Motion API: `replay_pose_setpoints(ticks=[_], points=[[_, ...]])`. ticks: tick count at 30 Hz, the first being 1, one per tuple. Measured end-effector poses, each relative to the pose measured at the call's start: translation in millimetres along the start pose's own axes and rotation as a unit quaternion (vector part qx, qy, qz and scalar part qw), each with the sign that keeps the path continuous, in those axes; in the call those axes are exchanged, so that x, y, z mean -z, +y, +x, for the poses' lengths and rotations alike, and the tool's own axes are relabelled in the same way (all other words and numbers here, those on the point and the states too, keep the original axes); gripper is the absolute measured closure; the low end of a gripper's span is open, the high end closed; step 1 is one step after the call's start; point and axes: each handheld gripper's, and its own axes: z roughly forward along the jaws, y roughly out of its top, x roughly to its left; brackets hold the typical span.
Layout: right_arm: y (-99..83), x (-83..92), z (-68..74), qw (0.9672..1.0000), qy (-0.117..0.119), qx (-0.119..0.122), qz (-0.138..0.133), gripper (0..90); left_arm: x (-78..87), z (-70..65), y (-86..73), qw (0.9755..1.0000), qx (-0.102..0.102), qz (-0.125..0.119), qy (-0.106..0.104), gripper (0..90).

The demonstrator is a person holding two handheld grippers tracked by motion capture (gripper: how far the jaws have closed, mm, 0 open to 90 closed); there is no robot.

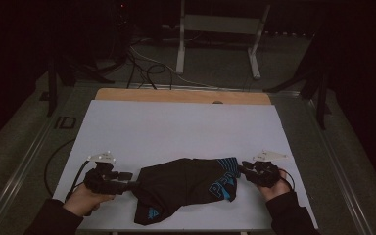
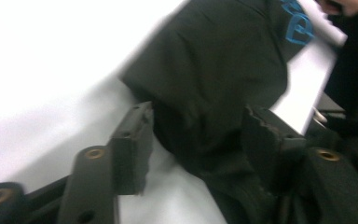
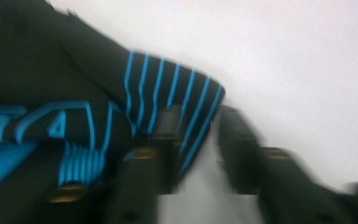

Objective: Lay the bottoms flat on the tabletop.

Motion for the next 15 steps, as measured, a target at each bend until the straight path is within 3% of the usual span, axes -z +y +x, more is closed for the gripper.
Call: replay_pose_setpoints(ticks=[3,6,11,15], points=[[8.5,1.5,-6.1,0.9996,0.000,-0.019,-0.021,51.9,-3.8,9.8,7.9,0.9996,0.027,-0.001,-0.003,41.5],[16.0,-2.0,-12.9,0.9989,-0.010,-0.033,-0.030,49.7,-13.5,21.5,12.2,0.9981,0.061,-0.001,-0.012,41.7],[19.0,-18.1,-16.6,0.9985,-0.026,-0.046,-0.016,48.4,-36.1,37.6,13.7,0.9954,0.093,0.022,-0.005,42.5],[14.7,-28.9,-17.2,0.9982,-0.024,-0.055,-0.007,47.4,-49.5,48.6,10.7,0.9915,0.123,0.037,-0.020,44.6]])
